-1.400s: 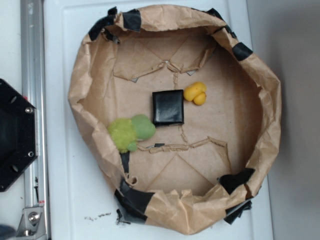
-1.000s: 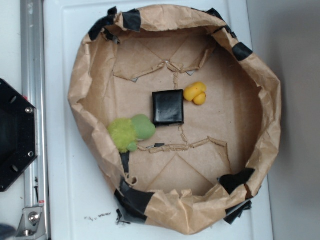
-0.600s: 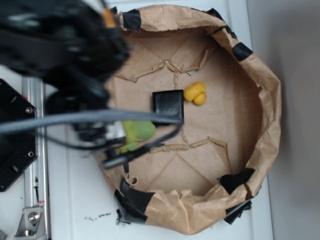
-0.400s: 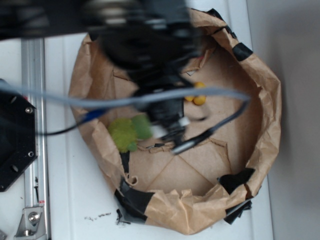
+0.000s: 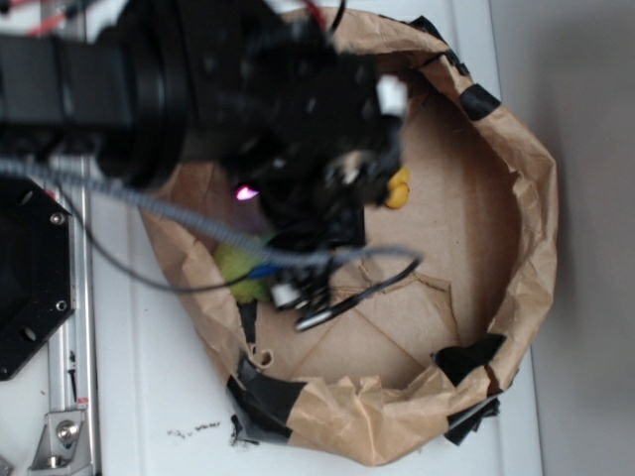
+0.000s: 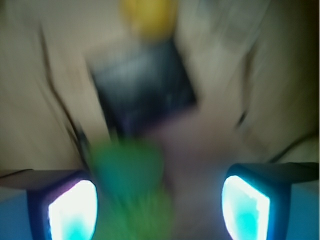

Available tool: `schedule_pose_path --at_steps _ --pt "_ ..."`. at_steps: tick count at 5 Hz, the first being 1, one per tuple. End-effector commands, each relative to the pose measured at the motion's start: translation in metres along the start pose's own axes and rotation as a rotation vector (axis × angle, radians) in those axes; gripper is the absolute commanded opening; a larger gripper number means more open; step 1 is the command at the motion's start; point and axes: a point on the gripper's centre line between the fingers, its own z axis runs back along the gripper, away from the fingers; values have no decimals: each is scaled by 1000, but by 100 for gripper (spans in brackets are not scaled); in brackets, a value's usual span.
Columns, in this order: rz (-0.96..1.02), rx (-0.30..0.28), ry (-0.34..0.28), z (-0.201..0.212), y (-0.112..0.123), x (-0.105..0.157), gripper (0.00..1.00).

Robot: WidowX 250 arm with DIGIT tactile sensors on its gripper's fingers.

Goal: Grab the green animal.

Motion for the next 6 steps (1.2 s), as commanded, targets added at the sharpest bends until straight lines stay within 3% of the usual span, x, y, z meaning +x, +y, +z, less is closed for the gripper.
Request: schedule_pose_path --at_steps 1,2,4,5,6 --pt "-39 -29 -42 -26 -10 -40 87" --pt "-5 -5 -161 -11 -11 -25 0" --pt "51 7 -298 52 1 21 0" --pt "41 -7 -416 109 0 31 0" --pt "58 -69 -443 154 7 26 0"
